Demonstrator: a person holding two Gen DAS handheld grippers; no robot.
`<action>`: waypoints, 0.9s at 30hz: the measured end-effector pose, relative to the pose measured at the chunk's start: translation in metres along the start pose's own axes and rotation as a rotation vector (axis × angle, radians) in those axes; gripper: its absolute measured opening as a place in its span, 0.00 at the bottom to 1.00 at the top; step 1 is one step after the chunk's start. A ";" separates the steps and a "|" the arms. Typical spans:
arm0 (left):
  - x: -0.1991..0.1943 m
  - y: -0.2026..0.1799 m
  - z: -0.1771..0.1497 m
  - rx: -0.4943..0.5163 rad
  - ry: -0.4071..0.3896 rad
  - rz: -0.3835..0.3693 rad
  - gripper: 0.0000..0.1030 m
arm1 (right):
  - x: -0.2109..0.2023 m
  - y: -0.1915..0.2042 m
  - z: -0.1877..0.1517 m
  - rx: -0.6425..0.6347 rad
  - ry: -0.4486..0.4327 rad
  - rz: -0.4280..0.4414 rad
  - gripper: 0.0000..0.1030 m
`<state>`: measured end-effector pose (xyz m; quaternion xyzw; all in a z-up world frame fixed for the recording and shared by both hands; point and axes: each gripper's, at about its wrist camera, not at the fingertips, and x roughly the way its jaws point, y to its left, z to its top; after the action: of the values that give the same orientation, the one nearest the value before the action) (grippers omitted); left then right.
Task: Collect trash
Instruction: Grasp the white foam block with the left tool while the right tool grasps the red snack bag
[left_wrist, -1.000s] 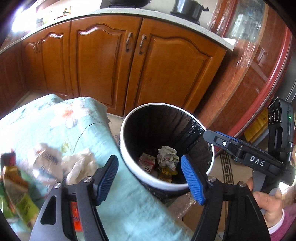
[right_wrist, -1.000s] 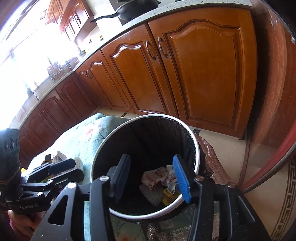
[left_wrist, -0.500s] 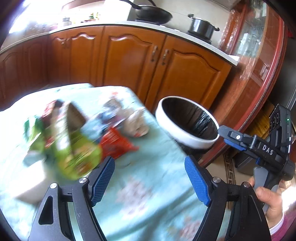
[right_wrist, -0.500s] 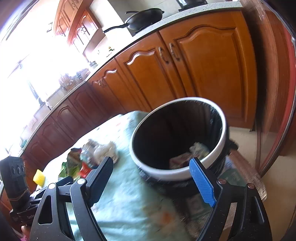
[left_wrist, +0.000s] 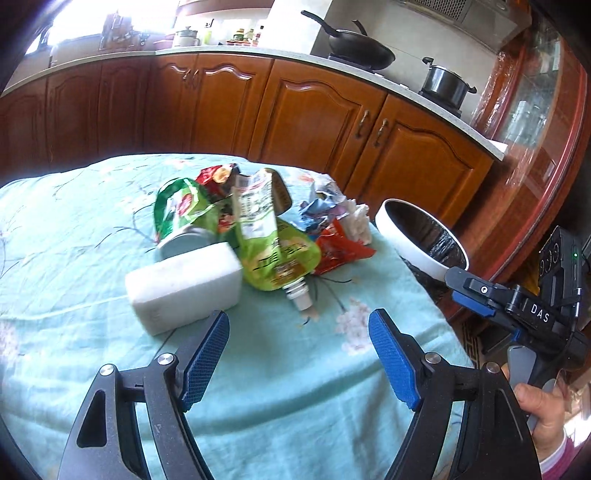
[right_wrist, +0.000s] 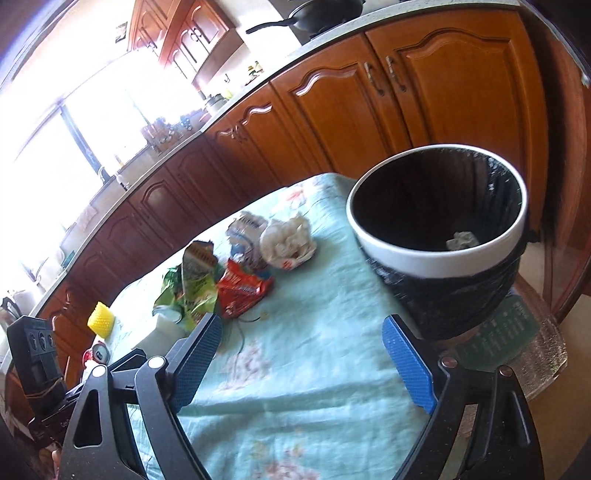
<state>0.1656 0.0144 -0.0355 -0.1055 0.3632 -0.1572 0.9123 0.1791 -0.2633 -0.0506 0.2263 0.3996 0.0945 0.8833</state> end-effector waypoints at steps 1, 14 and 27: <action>-0.004 0.003 -0.002 -0.005 -0.003 0.005 0.75 | 0.003 0.004 -0.003 -0.006 0.006 0.004 0.87; -0.031 0.050 -0.007 -0.002 -0.034 0.110 0.75 | 0.031 0.044 -0.009 -0.134 0.055 0.019 0.87; 0.006 0.076 0.032 0.076 0.057 0.068 0.77 | 0.064 0.062 0.009 -0.245 0.069 0.003 0.86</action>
<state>0.2081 0.0849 -0.0394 -0.0541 0.3863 -0.1428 0.9096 0.2288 -0.1895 -0.0582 0.1140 0.4151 0.1519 0.8898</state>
